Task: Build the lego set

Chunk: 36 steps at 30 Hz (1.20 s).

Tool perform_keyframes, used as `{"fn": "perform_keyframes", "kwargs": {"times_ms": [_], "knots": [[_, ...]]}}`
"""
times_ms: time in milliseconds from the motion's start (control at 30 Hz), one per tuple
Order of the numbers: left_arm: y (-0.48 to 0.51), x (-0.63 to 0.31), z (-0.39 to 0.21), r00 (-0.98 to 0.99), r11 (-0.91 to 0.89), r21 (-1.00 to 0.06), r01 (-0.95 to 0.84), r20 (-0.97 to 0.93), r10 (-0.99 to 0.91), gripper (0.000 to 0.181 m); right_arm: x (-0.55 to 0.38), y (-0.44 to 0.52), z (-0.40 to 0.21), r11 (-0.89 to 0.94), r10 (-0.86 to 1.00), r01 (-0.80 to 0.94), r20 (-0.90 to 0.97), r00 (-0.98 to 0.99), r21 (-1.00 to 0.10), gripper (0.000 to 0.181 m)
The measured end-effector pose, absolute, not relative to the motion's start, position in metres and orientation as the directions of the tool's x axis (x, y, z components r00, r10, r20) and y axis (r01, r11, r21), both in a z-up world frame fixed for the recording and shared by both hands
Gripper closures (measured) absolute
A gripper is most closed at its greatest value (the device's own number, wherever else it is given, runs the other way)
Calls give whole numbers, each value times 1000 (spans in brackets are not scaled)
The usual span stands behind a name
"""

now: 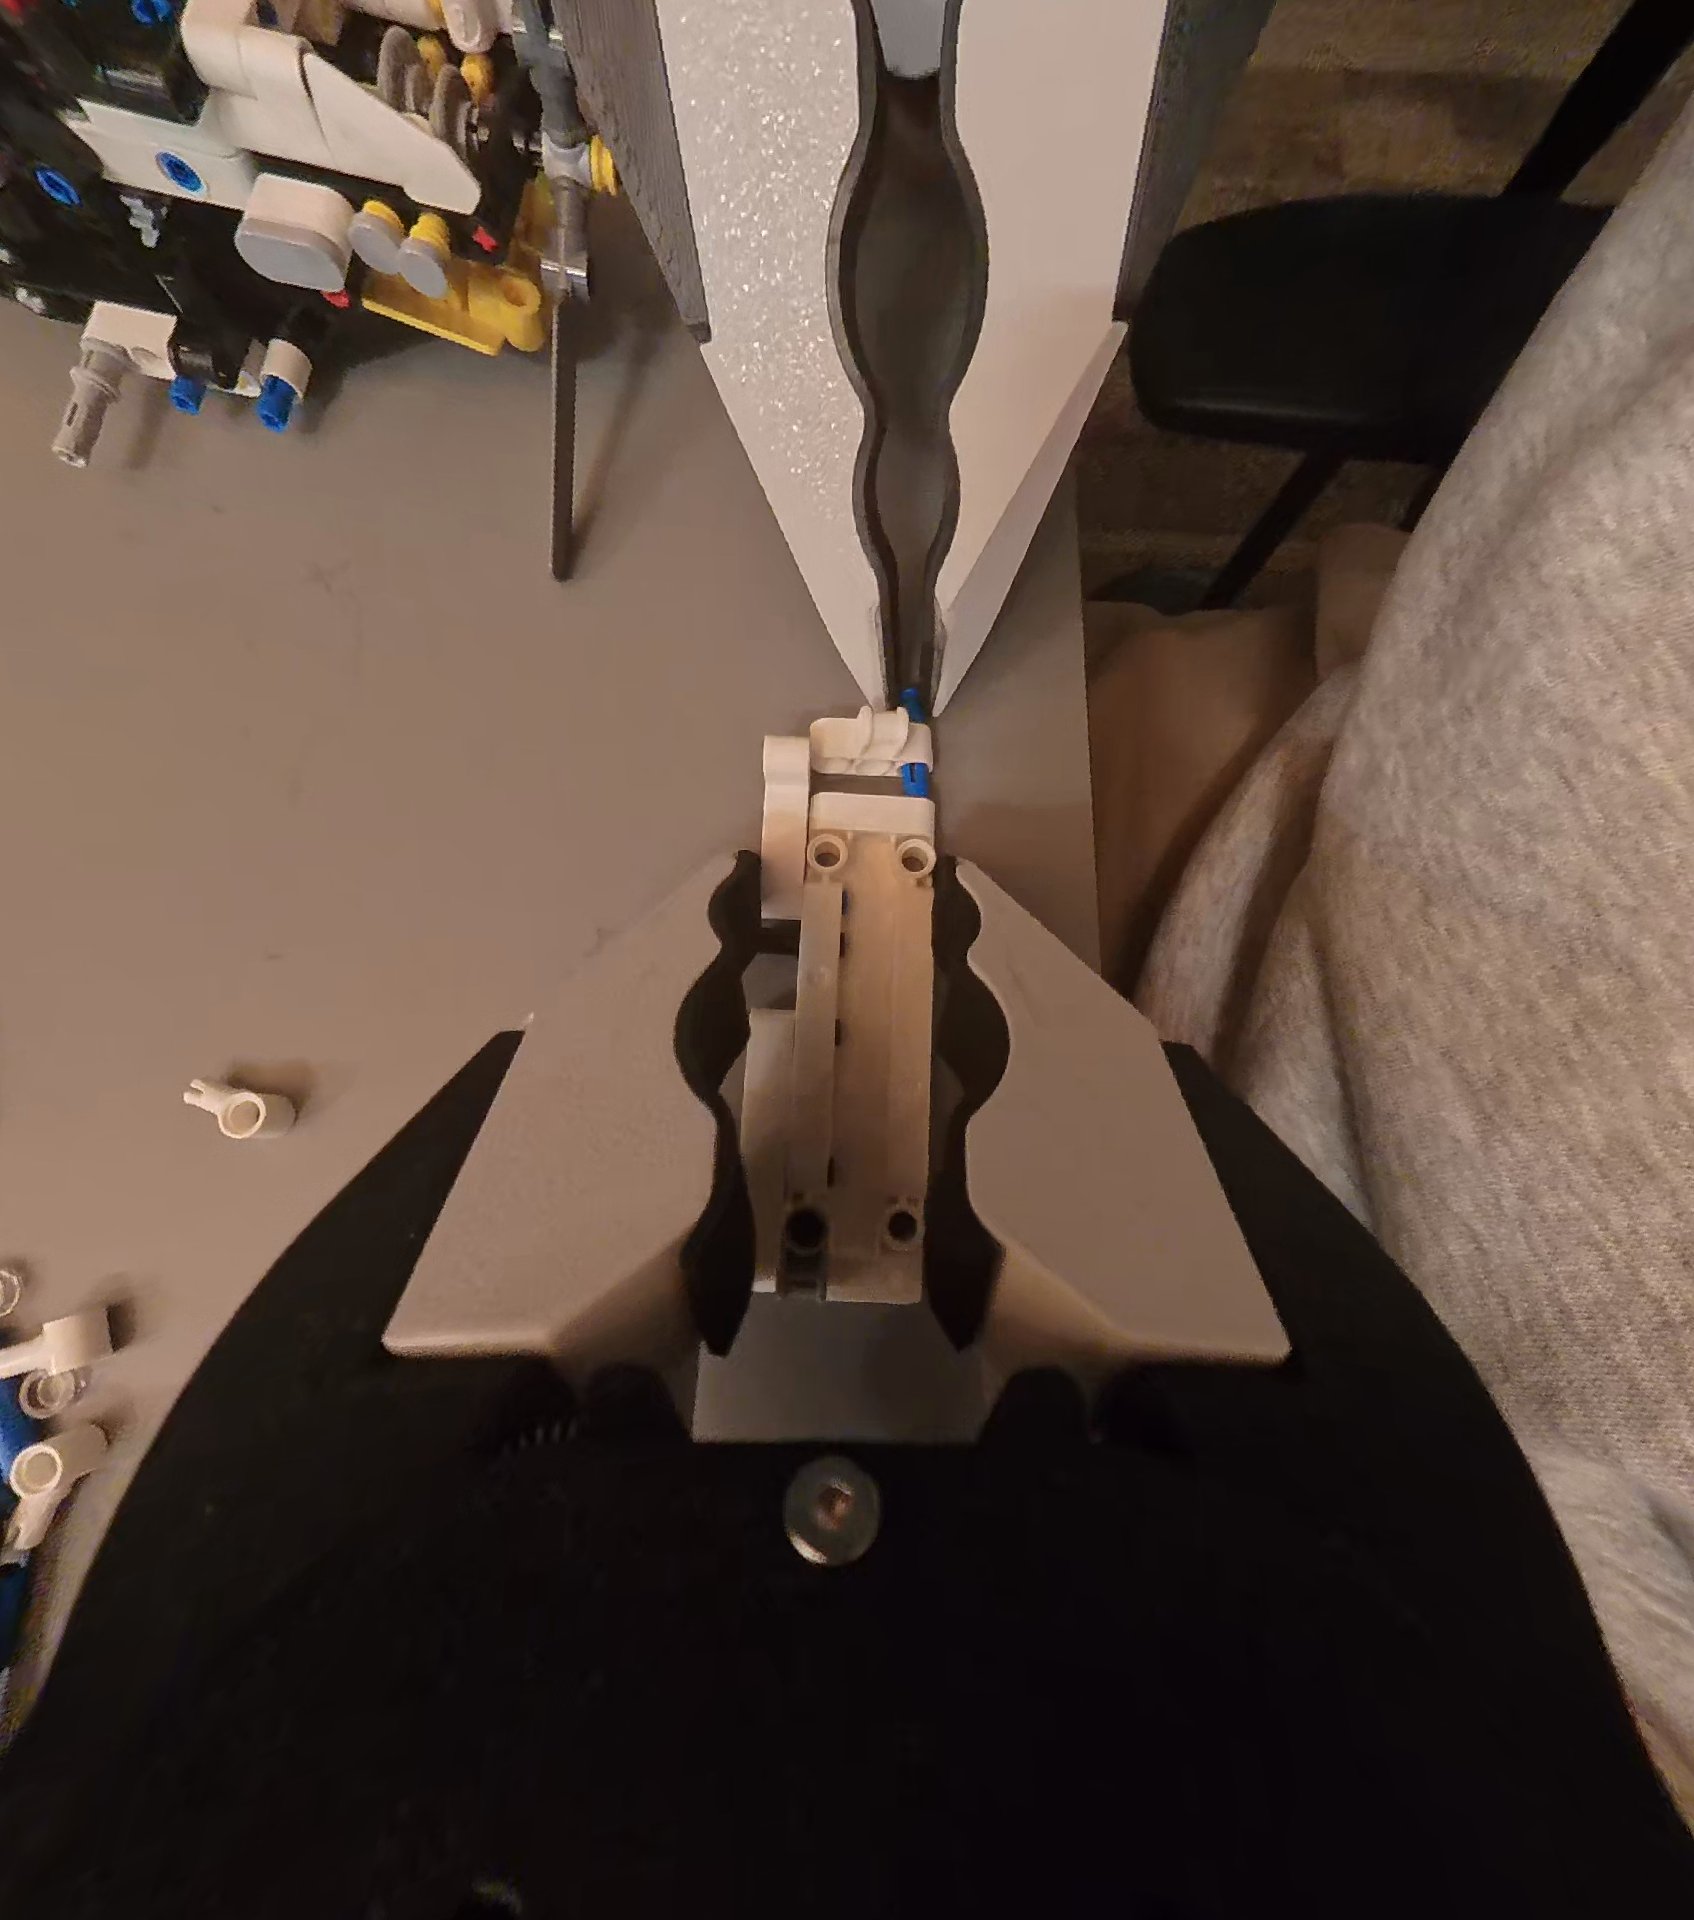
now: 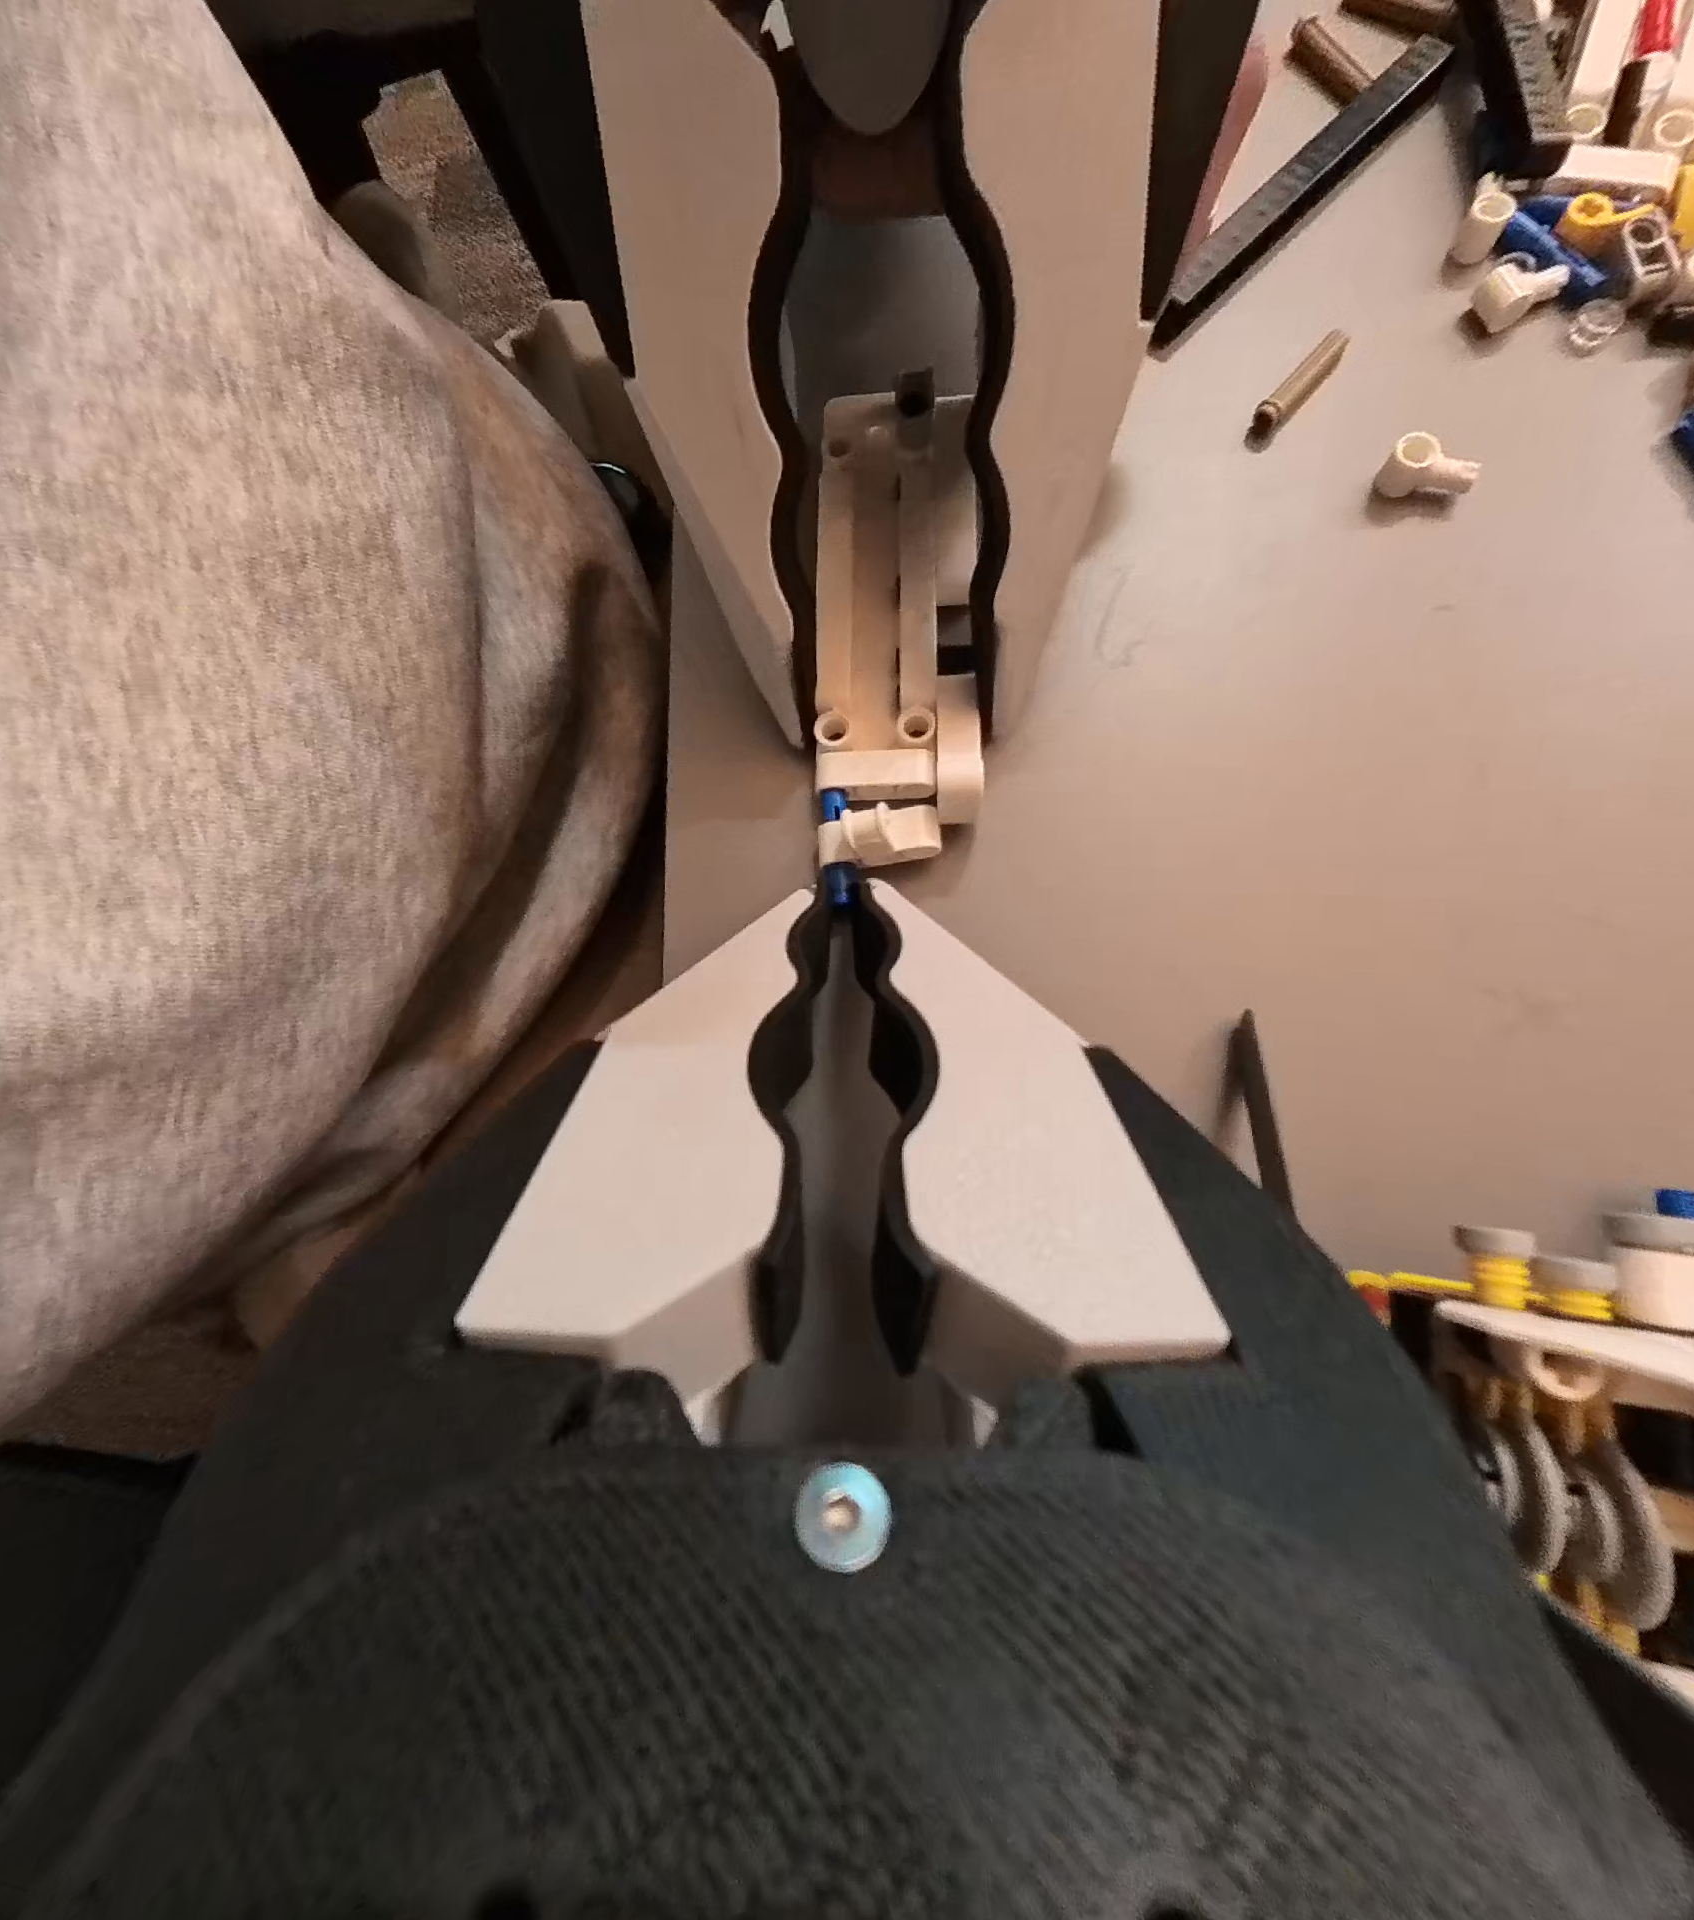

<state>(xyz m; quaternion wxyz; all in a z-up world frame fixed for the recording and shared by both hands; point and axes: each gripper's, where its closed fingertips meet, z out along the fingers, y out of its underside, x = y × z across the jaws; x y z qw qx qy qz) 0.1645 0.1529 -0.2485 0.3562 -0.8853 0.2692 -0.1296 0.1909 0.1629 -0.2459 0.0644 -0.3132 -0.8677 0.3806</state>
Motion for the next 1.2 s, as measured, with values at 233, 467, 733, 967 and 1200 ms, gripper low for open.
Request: {"fn": "perform_keyframes", "kwargs": {"times_ms": [233,467,733,967,1200], "knots": [[156,158,-248,831,-611,-690,-388,26,-556,147,192,161,-246,437,635,611,-255,-729,-660,179],[157,156,-248,825,-604,-690,-399,17,-565,147,191,161,-245,395,644,633,-291,-708,-666,179],[159,156,-248,831,-608,-686,-398,11,-556,148,189,162,-246,484,638,573,-182,-748,-661,179],[160,156,-248,839,-606,-696,-385,10,-544,148,188,162,-246,361,666,661,-314,-677,-658,180],[162,158,-249,836,-599,-703,-383,11,-548,147,188,156,-245,248,669,732,-434,-603,-635,179]]}}
